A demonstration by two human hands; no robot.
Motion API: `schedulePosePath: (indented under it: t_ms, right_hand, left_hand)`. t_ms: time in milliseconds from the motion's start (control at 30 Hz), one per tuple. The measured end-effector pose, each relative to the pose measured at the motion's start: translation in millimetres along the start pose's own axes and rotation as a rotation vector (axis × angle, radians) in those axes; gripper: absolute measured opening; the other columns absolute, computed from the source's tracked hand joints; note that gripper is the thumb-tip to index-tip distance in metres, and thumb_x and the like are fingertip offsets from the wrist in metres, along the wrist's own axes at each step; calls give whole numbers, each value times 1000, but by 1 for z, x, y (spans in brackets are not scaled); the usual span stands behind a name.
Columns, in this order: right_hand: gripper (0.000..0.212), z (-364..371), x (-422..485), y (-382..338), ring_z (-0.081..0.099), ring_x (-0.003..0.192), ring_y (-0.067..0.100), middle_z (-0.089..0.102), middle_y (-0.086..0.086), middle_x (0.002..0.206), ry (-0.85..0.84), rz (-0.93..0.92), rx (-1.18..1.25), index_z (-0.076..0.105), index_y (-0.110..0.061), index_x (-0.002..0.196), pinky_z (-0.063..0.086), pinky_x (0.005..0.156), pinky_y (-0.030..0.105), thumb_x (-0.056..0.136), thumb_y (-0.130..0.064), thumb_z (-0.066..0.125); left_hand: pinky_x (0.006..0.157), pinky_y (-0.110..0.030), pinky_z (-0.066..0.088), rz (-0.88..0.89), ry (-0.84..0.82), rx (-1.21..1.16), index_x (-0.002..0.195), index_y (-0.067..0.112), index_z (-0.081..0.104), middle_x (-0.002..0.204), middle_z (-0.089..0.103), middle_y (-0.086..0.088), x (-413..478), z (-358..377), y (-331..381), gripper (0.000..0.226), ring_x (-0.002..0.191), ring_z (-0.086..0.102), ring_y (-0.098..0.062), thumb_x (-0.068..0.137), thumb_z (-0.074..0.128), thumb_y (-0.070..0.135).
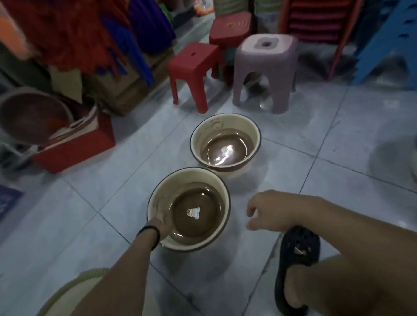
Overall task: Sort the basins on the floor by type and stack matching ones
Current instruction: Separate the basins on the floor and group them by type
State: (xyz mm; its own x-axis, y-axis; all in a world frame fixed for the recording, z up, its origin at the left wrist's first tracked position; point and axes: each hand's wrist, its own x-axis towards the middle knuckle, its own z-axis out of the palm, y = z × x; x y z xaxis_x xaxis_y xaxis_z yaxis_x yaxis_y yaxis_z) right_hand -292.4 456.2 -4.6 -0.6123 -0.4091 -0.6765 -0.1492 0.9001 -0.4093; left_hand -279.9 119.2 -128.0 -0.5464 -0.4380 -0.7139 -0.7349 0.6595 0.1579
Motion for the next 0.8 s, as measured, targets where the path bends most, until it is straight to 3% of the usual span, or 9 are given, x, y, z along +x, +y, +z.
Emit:
schedulePosePath:
  t_ms: [100,167,233,300,400,467,567,667,800]
  right_hand:
    - [52,14,11,10,70,94,10,63,-9,114,10,59,149,62,-25,137,60,85,29,94,-50,75]
    - [52,23,14,13,73,88,9,66,-7,112,11,82,190,61,-28,137,62,83,28,93,-52,75]
    - [52,31,17,17,69,94,7,64,-9,114,12,81,158,62,-29,138,59,86,25,94,-54,73]
    - [51,34,18,19,65,99,6,61,-11,114,9,87,127,62,-29,139,55,86,22,95,-54,72]
    - [53,33,18,18,61,104,10,58,-8,119,-3,101,81,60,-27,143,49,84,20,98,-54,68]
    - [54,31,15,13,57,107,12,56,-5,123,11,97,69,58,-26,145,45,86,21,100,-54,65]
    - [53,27,5,11,57,107,12,60,-3,129,56,90,94,59,-27,145,44,87,21,101,-55,63]
    - [51,17,-15,20,62,102,12,63,-4,121,129,113,158,62,-25,142,47,80,22,100,-55,64]
    - [49,-6,-55,47,73,99,24,70,8,119,232,252,464,59,-17,138,62,83,39,103,-51,63]
  left_hand:
    - [101,-47,53,-166,17,-289,153,1,40,150,50,-18,46,17,-27,70,128,55,-37,95,62,33]
    - [102,-47,50,-210,-61,-388,158,5,31,162,36,-12,70,31,-36,74,139,45,-37,96,62,27]
    - [105,-47,48,-197,-91,-485,158,7,33,162,36,-10,90,41,-43,82,141,44,-36,88,69,29]
    - [99,-48,54,-212,-60,-610,148,3,47,145,56,-14,126,56,-60,81,125,60,-35,75,75,26]
    - [71,-53,62,-259,-98,-836,118,-1,65,103,74,-22,111,57,-55,47,85,74,-37,76,77,16]
    - [74,-62,61,-232,-128,-936,109,0,65,97,75,-26,97,49,-44,25,83,75,-39,88,70,12]
    - [81,-62,60,-180,-122,-932,112,-4,64,99,73,-26,74,25,-33,23,89,72,-40,92,56,3]
    - [77,-60,61,-119,-138,-905,103,-6,58,94,66,-25,44,-1,-29,12,85,66,-41,92,52,-4]
    - [86,-63,58,68,-257,-774,122,-7,58,118,66,-33,-1,-22,-4,31,106,66,-52,92,56,-1]
